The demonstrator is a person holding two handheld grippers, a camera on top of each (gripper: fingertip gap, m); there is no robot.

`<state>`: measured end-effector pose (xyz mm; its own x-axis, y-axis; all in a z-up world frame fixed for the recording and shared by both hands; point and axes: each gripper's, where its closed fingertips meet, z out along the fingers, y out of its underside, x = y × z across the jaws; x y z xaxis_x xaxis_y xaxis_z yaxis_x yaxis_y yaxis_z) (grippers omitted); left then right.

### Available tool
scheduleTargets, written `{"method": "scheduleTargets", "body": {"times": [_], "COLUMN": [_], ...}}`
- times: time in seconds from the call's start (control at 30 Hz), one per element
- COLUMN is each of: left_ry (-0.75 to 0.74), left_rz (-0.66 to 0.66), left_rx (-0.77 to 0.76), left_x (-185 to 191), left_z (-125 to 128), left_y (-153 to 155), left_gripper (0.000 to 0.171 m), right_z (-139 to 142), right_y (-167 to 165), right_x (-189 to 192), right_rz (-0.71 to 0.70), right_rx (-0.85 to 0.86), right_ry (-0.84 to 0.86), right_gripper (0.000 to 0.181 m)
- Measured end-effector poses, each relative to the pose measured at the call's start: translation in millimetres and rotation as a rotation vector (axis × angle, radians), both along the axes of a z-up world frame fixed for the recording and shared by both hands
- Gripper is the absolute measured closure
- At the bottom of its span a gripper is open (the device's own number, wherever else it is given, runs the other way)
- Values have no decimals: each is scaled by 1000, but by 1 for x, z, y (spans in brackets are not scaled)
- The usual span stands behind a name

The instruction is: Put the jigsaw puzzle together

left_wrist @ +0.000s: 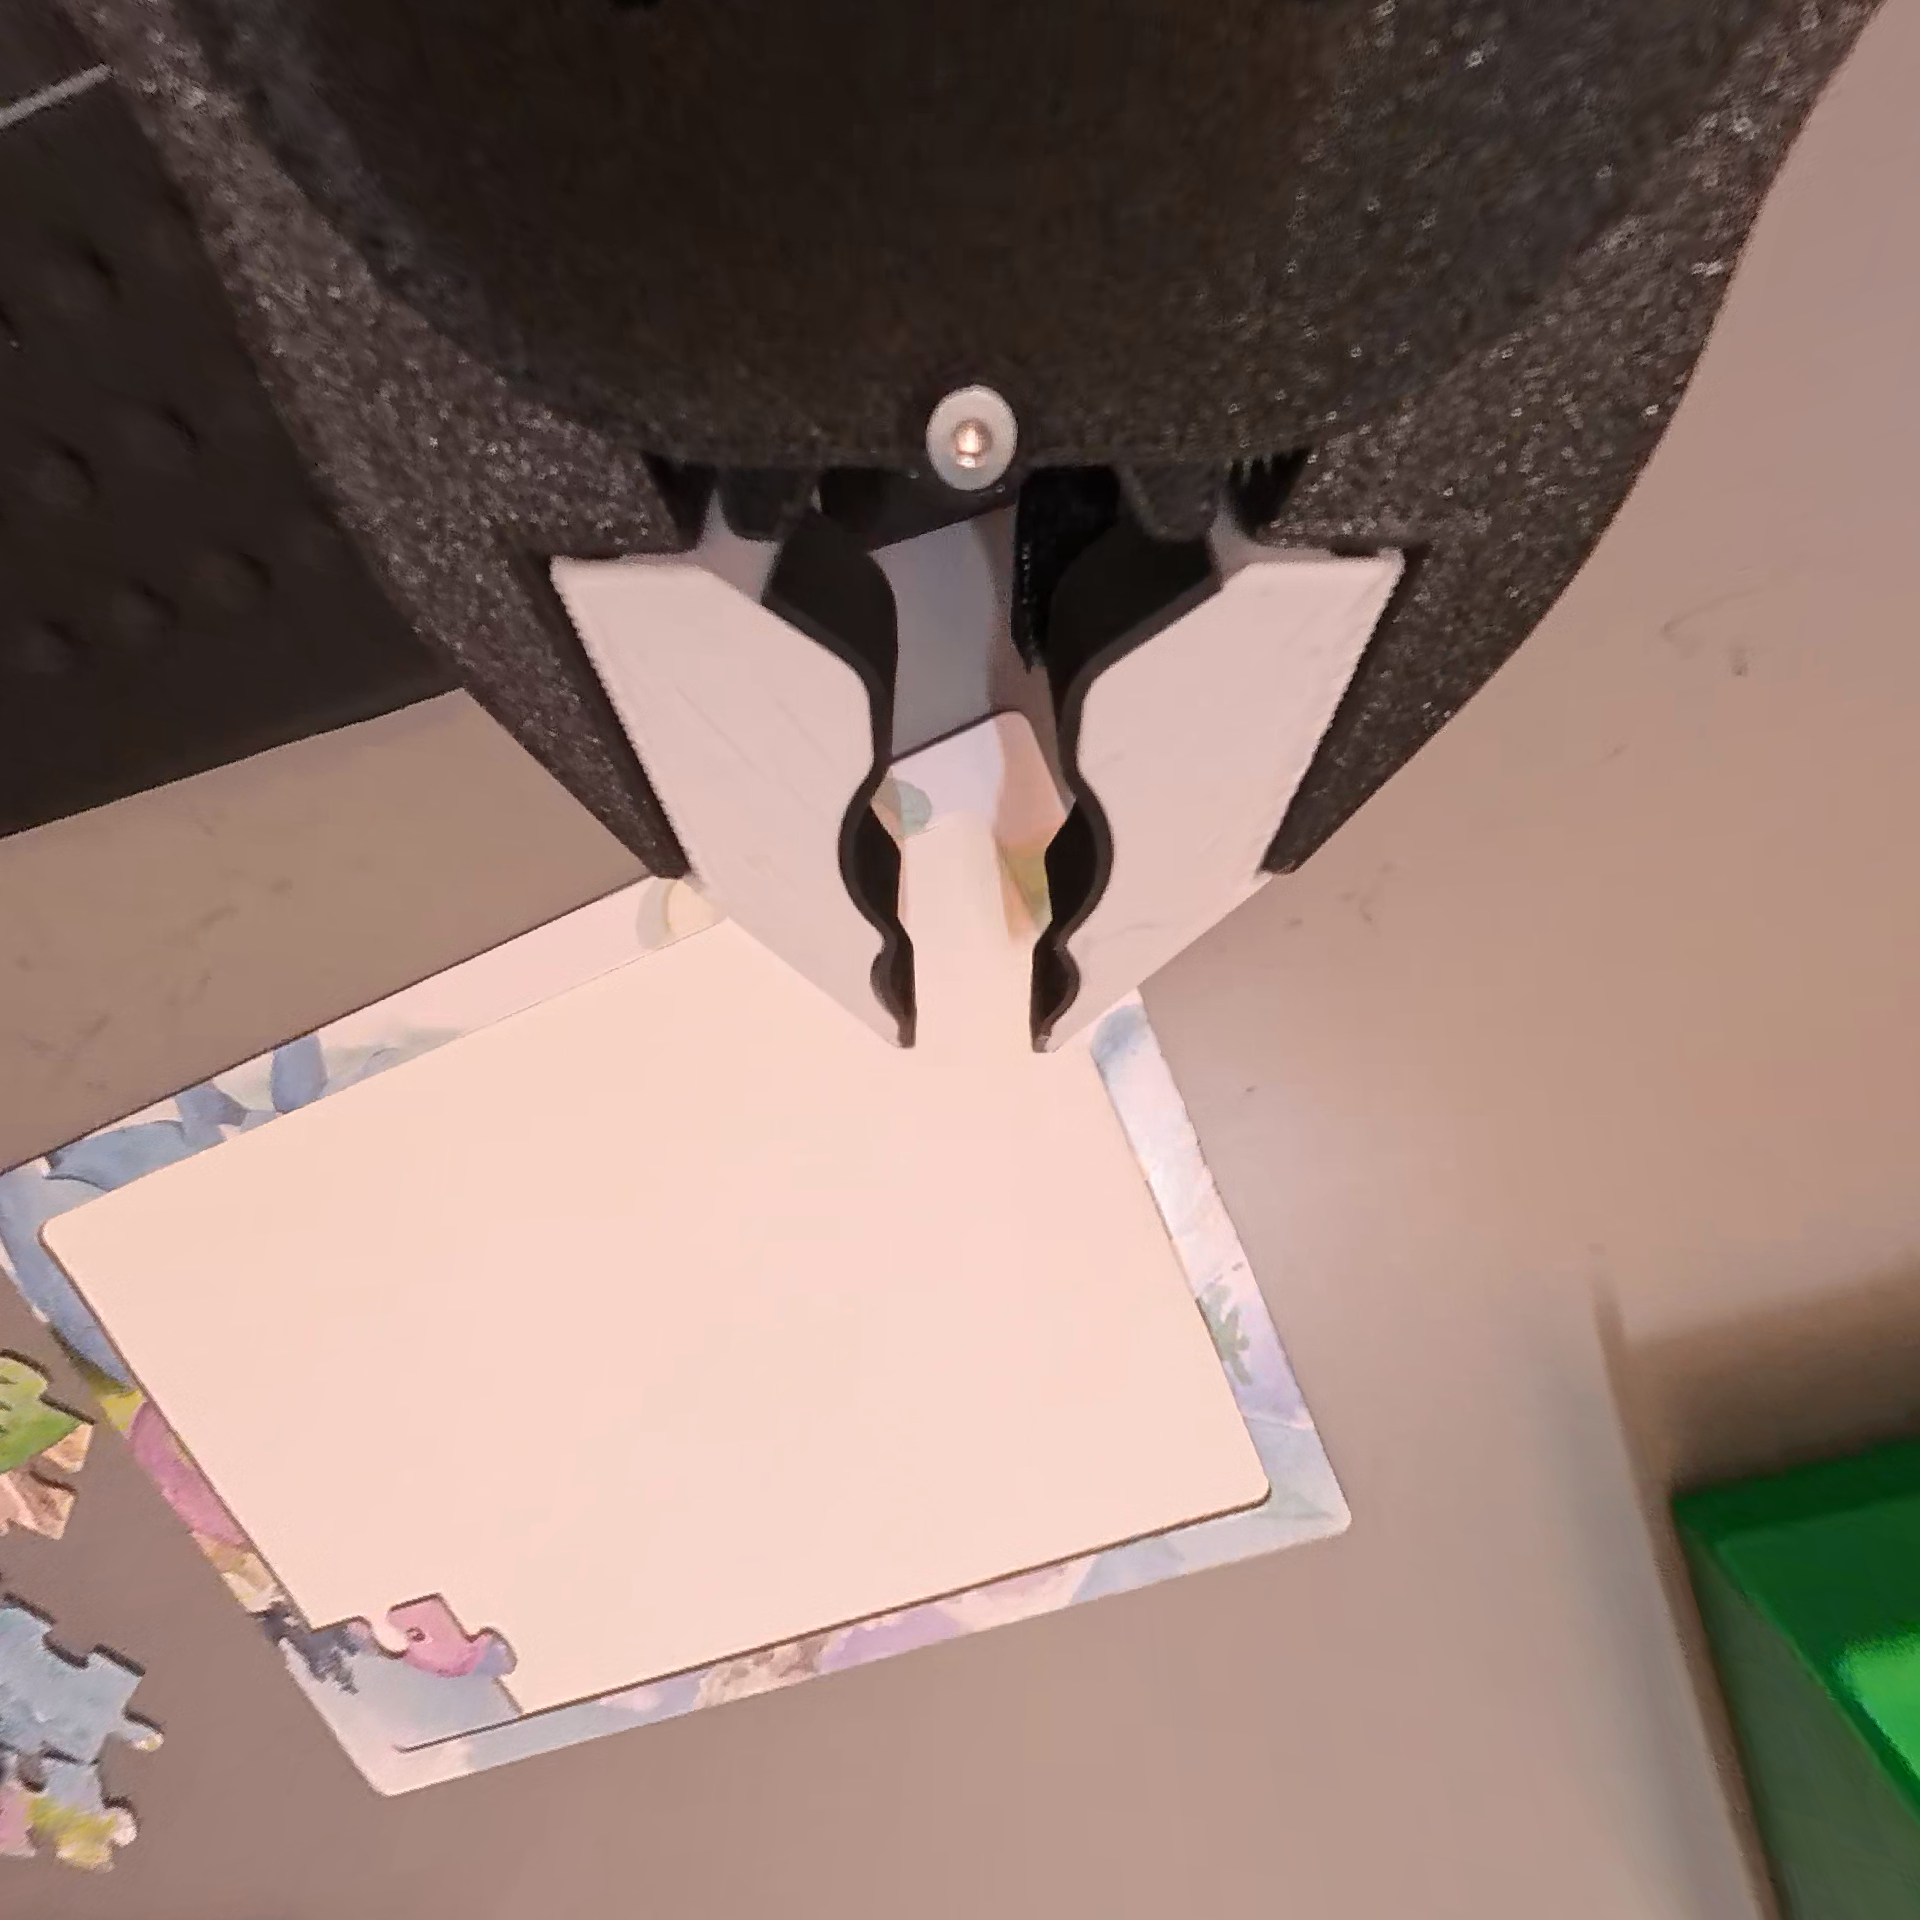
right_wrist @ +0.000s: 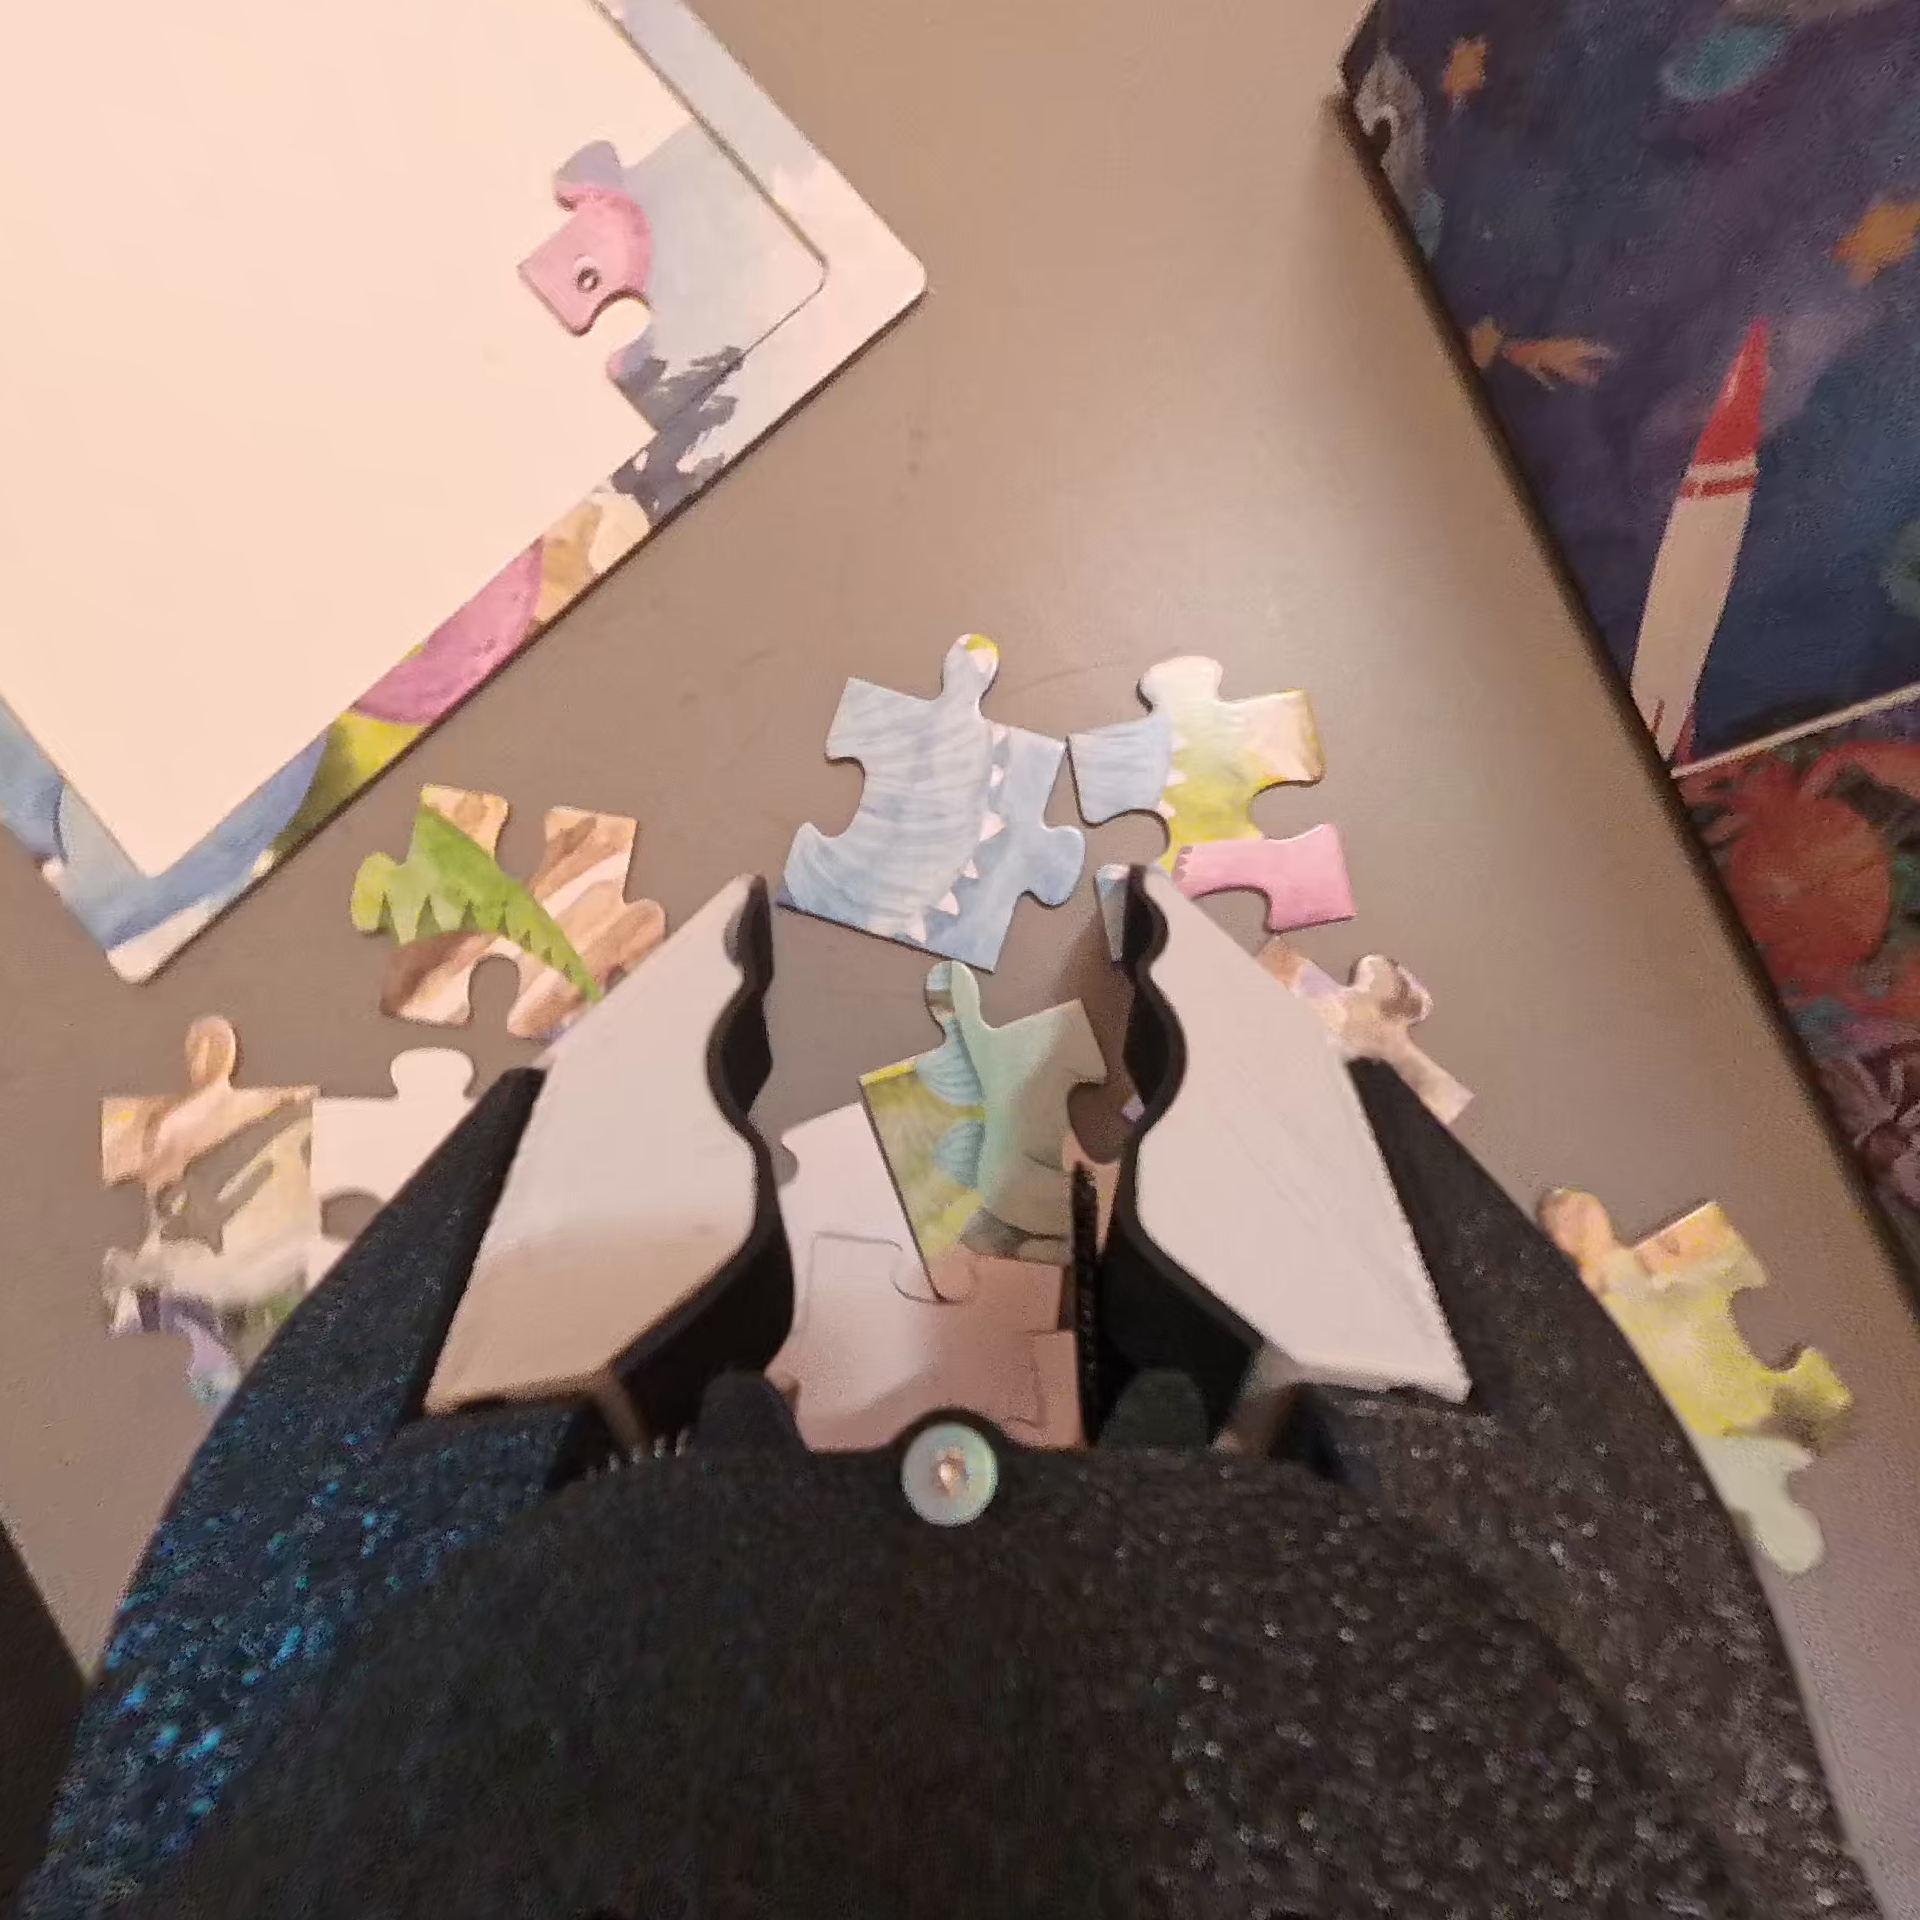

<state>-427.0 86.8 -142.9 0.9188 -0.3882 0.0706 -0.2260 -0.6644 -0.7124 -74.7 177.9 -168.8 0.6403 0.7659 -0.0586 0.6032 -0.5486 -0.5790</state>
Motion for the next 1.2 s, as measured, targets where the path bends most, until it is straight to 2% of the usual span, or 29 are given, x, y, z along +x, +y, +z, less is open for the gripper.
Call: {"method": "scheduleTargets", "body": {"times": [0.17, 0.23, 0.37, 0.53, 0.6, 0.7, 0.8, 0.93, 1.2], "left_ry": [7, 8, 20, 32, 36, 49, 50, 49, 93], "left_rz": [-45, -57, -70, -77, -79, -90, -108, -135, -184], "left_rx": [30, 27, 20, 20, 22, 31, 32, 25, 33], "left_x": [10, 13, 16, 19, 21, 26, 32, 44, 56], "left_z": [4, 3, -1, -1, 1, 6, 9, 9, 10], "left_y": [-3, -4, -5, -4, -4, -4, -4, -3, -7], "left_gripper": [150, 150, 150, 150, 150, 150, 150, 150, 150], "right_z": [0, -1, -1, -1, 0, 6, 5, -3, -2], "right_y": [4, 2, -3, -3, -5, -14, -20, -12, -13], "right_x": [-2, -3, -12, -12, -9, -7, -4, 1, -3], "right_rz": [-219, -257, -199, -88, -73, -76, -126, -180, -159], "right_rx": [69, 97, 124, 98, 90, 98, 80, 64, 70], "right_ry": [34, 11, 7, 3, -15, -19, 4, 8, -7], "right_gripper": [119, 120, 138, 139, 149, 134, 132, 126, 136]}}
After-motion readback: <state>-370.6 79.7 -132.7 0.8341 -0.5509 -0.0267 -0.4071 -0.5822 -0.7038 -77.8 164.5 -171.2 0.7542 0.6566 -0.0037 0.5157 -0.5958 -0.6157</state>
